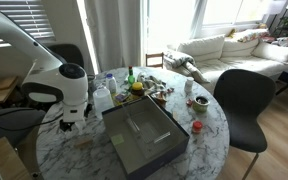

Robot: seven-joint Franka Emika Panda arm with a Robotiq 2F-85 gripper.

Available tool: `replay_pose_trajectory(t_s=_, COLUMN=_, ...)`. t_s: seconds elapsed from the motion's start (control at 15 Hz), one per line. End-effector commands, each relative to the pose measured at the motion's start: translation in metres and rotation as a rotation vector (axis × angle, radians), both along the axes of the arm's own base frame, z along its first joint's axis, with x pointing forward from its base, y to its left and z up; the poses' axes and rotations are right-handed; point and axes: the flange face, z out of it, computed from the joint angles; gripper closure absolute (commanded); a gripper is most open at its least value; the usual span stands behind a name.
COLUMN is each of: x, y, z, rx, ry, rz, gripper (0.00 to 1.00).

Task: Put the small objects inside the measuring cup then put them in the can

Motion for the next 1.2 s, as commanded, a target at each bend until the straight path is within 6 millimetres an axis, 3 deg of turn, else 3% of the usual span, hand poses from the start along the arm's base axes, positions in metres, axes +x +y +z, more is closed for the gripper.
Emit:
replay_pose_trajectory(t_s=0.0, x=-0.010, y=-0.002, z=0.003, rx=-0.026, ry=0.001, rz=-0.107, gripper=0.00)
replay_pose_trajectory(t_s=0.13, x=-0.012, y=-0.003, z=0.001, rx=-0.036, ry=0.021, rz=-0.153, gripper=0.00)
replay_pose_trajectory(t_s=0.27, x=-0.014, y=-0.003, z=-0.001, rx=-0.035, ry=0.041, rz=-0.187, gripper=0.08)
replay_pose_trajectory(t_s=0.47, x=-0.015, y=-0.004, z=0.001, rx=-0.037, ry=0.041, rz=-0.232, gripper=0.31)
replay_pose_trajectory(t_s=0.53, x=-0.015, y=-0.005, z=0.002, rx=-0.042, ry=0.032, rz=-0.241, gripper=0.45)
replay_pose_trajectory(t_s=0.8, x=-0.018, y=-0.009, z=0.004, rx=-0.069, ry=0.021, rz=-0.282, gripper=0.58)
replay_pose_trajectory(t_s=1.0, x=-0.020, y=-0.010, z=0.002, rx=-0.074, ry=0.029, rz=-0.298, gripper=0.42)
replay_pose_trajectory(t_s=1.07, x=-0.021, y=-0.010, z=0.001, rx=-0.072, ry=0.035, rz=-0.302, gripper=0.26)
replay_pose_trajectory(t_s=1.13, x=-0.022, y=-0.010, z=0.001, rx=-0.069, ry=0.041, rz=-0.306, gripper=0.19)
